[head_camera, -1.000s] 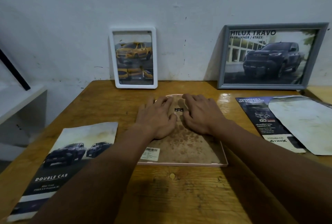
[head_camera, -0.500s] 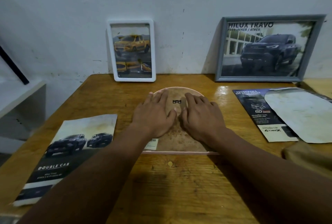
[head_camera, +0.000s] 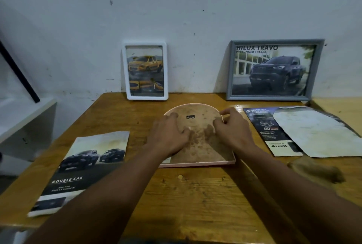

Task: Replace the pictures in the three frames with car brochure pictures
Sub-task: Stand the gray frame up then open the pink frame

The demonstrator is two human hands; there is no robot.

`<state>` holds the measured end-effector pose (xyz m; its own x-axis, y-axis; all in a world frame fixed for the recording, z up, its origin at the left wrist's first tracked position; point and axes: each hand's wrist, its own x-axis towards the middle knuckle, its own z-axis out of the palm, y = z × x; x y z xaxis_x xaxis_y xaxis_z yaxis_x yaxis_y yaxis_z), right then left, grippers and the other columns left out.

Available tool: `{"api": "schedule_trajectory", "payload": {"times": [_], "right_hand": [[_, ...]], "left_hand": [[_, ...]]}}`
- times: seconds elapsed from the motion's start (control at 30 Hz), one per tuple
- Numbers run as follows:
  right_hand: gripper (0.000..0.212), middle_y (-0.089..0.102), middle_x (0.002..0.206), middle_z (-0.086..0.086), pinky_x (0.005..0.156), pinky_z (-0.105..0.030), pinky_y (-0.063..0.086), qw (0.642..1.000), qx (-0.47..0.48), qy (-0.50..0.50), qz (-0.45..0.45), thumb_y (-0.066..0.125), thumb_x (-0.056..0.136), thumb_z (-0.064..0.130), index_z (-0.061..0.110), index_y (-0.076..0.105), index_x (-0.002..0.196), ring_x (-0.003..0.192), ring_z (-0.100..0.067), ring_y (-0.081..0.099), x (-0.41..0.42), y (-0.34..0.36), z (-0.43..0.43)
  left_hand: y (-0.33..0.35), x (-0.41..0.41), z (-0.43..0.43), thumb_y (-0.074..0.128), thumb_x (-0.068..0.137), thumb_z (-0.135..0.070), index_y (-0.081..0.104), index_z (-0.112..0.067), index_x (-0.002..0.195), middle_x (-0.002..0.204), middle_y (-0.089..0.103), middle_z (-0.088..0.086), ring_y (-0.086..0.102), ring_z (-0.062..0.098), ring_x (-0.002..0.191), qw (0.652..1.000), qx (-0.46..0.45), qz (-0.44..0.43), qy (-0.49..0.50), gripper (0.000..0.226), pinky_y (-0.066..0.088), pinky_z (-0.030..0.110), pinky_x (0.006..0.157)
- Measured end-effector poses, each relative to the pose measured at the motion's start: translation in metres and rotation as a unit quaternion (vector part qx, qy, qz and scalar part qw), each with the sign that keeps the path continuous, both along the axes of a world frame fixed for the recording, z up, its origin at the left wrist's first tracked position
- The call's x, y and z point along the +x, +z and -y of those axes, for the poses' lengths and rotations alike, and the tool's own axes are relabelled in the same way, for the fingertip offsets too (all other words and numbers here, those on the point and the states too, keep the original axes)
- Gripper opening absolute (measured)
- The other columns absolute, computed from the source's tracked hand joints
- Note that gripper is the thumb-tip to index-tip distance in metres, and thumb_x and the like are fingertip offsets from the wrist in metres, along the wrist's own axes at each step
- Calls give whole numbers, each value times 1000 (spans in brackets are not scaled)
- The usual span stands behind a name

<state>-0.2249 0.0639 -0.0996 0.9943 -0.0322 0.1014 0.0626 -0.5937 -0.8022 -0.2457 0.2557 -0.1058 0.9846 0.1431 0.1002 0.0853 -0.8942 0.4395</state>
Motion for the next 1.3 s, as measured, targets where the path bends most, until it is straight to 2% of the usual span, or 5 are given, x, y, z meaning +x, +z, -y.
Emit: {"api": "schedule_trajectory", "payload": {"times": [0.23, 0.5, 0.93, 1.1, 1.3], "right_hand": [[21, 70, 95, 4, 73, -32, 54, 986, 85, -61, 130, 56, 94, 23, 18, 73, 105, 87, -12, 64, 5, 95, 69], [22, 67, 104, -15, 57, -36, 60, 982, 167, 76, 54, 48, 99, 9, 6, 65, 113, 68, -27, 73, -8, 144, 57], [47, 54, 134, -8, 96, -45, 46, 973, -210, 66, 67, 50, 96, 36, 20, 42, 139, 122, -28, 47, -9, -15, 14], [44, 54, 135, -9, 97, -43, 44, 961, -244, 49, 117, 42, 99, 34, 17, 40, 139, 124, -26, 45, -13, -33, 11], [43, 55, 135, -5, 101, -44, 39, 963, -243, 65, 92, 49, 97, 37, 23, 45, 137, 125, -24, 46, -15, -15, 24]], "left_hand": [[34, 8, 81, 47, 100, -59, 30, -38, 153, 147, 50, -4, 52, 19, 122, 940, -324, -55, -92, 59, 48, 42, 98], [113, 23, 100, 34, 95, -71, 38, -32, 148, 137, 55, -1, 57, 21, 117, 868, -484, -18, -111, 67, 49, 47, 95], [22, -15, 6, 48, 106, -39, 36, -28, 154, 157, 41, 2, 47, 23, 133, 947, -320, -25, -18, 51, 41, 39, 107], [-25, -20, 4, 31, 105, -56, -1, -32, 162, 171, -5, 2, -8, 24, 156, 996, -54, -40, -51, 70, 5, 47, 124], [-15, -13, 14, 20, 104, -60, -4, -31, 162, 171, -4, 3, -9, 25, 156, 991, 97, -21, -94, 70, -3, 47, 124]]}}
